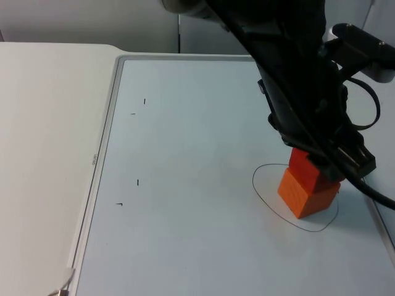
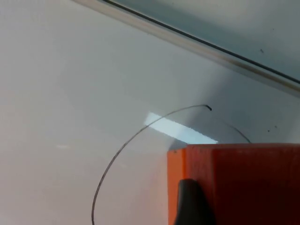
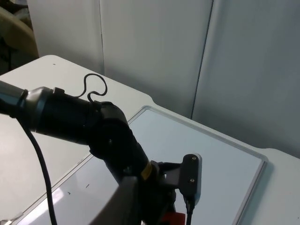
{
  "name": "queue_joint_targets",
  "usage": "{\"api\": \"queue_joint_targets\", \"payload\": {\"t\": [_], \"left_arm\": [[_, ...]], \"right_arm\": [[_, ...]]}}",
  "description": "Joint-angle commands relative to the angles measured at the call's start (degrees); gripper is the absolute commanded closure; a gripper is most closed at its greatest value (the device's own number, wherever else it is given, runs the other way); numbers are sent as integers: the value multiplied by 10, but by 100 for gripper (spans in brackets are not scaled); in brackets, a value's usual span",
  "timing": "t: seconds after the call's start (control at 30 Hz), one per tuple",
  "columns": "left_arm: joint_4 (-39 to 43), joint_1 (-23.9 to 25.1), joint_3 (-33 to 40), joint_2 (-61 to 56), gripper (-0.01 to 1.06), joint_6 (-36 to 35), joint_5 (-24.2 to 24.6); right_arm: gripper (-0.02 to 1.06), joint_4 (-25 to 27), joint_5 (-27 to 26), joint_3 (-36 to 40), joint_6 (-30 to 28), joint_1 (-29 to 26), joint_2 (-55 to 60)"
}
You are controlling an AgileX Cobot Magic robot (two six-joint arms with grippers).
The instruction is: Pick up one cube with the left hand and another cube with the right hand. First place the cube in the right hand at the target position, then stack the cube in the left hand on top.
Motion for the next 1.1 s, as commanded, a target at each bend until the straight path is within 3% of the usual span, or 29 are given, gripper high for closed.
{"api": "queue_joint_targets", "payload": {"t": [0.0, 0.17, 0.3, 0.4, 0.87, 1.07], "left_arm": [[-7, -4, -6, 1, 62, -5, 3], [-10, -4, -6, 1, 58, -5, 11], [-11, -4, -6, 1, 31, -9, 11], [-11, -4, -6, 1, 24, -9, 12], [-7, -4, -10, -49, 24, -12, 25], [-3, -4, -58, -97, 24, -15, 108]], "right_arm": [[0, -1, -1, -1, -1, 2, -1], [0, -1, -1, -1, -1, 2, -1], [0, -1, -1, -1, -1, 2, -1], [0, -1, -1, -1, -1, 2, -1], [0, -1, -1, -1, -1, 2, -1], [0, -1, -1, -1, -1, 2, -1]]}}
